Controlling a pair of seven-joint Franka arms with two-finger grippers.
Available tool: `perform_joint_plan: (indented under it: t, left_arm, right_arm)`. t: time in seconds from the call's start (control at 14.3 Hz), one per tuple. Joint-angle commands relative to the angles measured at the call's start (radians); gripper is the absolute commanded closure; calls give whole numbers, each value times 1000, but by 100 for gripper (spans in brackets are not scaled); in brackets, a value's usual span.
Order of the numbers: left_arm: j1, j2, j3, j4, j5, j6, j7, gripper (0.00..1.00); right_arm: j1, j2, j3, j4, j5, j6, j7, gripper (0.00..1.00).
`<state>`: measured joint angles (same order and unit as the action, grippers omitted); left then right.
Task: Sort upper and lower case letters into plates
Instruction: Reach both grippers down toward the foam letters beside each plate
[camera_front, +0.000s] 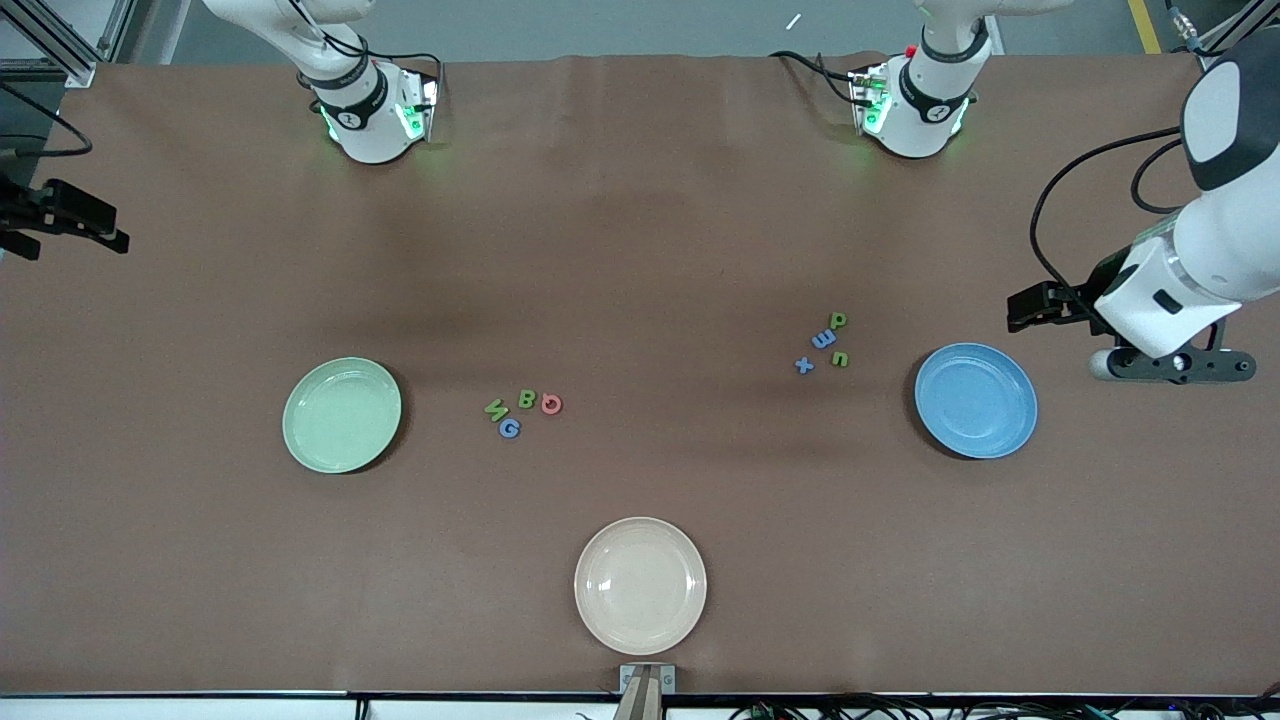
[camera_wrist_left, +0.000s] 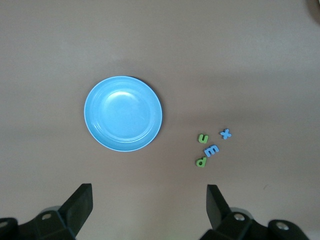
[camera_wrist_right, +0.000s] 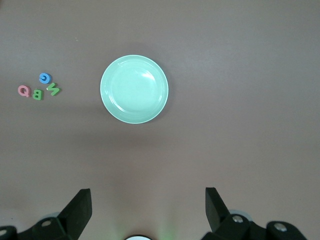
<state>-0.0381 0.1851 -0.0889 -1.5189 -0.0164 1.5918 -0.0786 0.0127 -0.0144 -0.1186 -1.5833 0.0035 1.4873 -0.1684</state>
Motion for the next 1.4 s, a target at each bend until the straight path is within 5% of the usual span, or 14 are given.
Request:
perform_joint_plan:
  t: [0.0,0.35,0.56,0.98,1.33]
  left_arm:
    - [-3,31,-3,17,12,2,5,0]
    - [-45,57,-15,-33,-8,77,-15,0]
    - [-91,57,-22,-131,-89,207,-142,0]
    - [-128,28,-64,-456,-93,534,-184,1]
    - [-143,50,-110,-713,24,857,-253,3]
  right_arm:
    - [-13,31,4,8,-2,30,-3,0]
    - [-114,201,4,14,-17,90,-23,0]
    - [-122,206,5,-3,6,94,-53,0]
    - [-60,209,11,-67,62,180,438,0]
    - [27,205,11,-303,56,520,794,0]
